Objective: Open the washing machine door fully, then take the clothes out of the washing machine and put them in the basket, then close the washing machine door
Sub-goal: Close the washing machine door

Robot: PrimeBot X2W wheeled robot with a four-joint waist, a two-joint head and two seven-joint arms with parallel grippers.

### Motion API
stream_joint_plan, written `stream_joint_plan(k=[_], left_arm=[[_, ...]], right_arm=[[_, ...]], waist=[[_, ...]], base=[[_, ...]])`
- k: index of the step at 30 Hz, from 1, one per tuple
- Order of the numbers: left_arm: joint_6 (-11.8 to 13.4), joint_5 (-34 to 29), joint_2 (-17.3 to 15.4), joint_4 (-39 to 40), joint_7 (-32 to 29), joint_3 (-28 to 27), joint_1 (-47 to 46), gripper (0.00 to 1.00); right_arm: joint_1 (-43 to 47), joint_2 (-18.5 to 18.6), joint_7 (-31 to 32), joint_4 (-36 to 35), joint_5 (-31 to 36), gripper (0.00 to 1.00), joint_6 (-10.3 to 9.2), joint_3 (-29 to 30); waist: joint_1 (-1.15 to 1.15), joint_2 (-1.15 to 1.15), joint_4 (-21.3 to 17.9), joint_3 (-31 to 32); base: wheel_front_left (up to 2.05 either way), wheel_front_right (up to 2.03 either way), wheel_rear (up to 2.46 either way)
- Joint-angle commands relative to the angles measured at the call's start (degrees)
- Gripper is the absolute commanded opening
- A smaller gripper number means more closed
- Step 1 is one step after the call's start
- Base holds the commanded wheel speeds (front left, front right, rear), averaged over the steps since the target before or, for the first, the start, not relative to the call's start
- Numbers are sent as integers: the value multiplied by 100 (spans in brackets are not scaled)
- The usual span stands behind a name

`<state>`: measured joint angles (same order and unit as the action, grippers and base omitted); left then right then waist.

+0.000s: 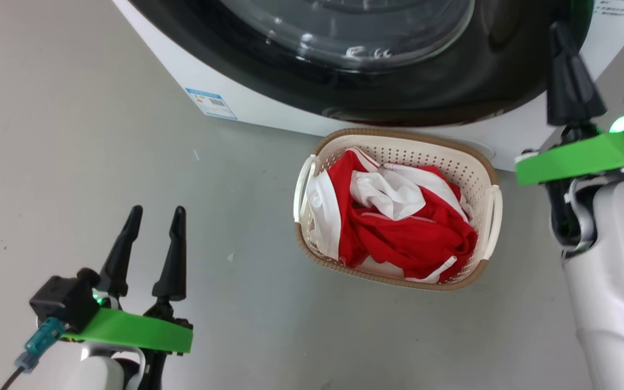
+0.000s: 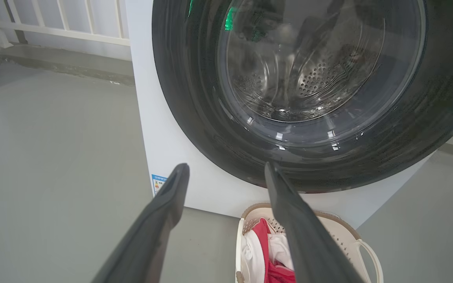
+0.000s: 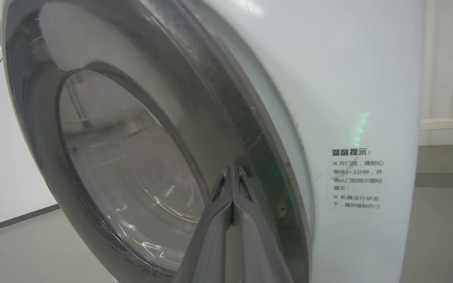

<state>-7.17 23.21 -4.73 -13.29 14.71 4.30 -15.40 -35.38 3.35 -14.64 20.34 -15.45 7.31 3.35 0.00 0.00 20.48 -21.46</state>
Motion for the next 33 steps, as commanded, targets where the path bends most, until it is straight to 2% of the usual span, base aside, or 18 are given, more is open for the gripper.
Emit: stream_joint_plan(k=[1, 15, 27, 28, 29, 31, 32, 33], left_arm=[[-32, 40, -122, 160, 29, -165, -116, 100], [-32, 83, -129, 187, 29, -68, -244, 100], [-32, 31, -222, 75, 29, -79, -164, 100], [-32, 25, -239, 65, 29, -81, -154, 100], [-32, 20, -259, 58, 29, -74, -146, 100], [-32, 9, -305, 40, 29, -69, -130, 100], [-32, 8, -327, 34, 29, -70, -122, 100], [-32, 11, -351, 28, 29, -64, -115, 100]], right_arm=[[-214, -47, -36, -127, 76, 0, 18, -26], [-748, -47, -36, -61, 136, 0, 18, 395], [-135, -47, -36, -24, -38, 0, 18, -94], [-47, -47, -36, -33, -61, 2, 18, -120], [40, -47, -36, -45, -81, 14, 18, -143], [213, -47, -36, -69, -107, 44, 18, -214], [297, -47, -36, -90, -119, 75, 18, -247], [385, -47, -36, -100, -125, 100, 18, -286]], waist=[[0, 0, 49, -73], [0, 0, 97, -251], [0, 0, -98, 61], [0, 0, -123, 91], [0, 0, -146, 120], [0, 0, -202, 177], [0, 0, -232, 203], [0, 0, -263, 229]], base=[[0, 0, 0], [0, 0, 0], [0, 0, 0], [0, 0, 0], [0, 0, 0], [0, 0, 0], [0, 0, 0], [0, 0, 0]])
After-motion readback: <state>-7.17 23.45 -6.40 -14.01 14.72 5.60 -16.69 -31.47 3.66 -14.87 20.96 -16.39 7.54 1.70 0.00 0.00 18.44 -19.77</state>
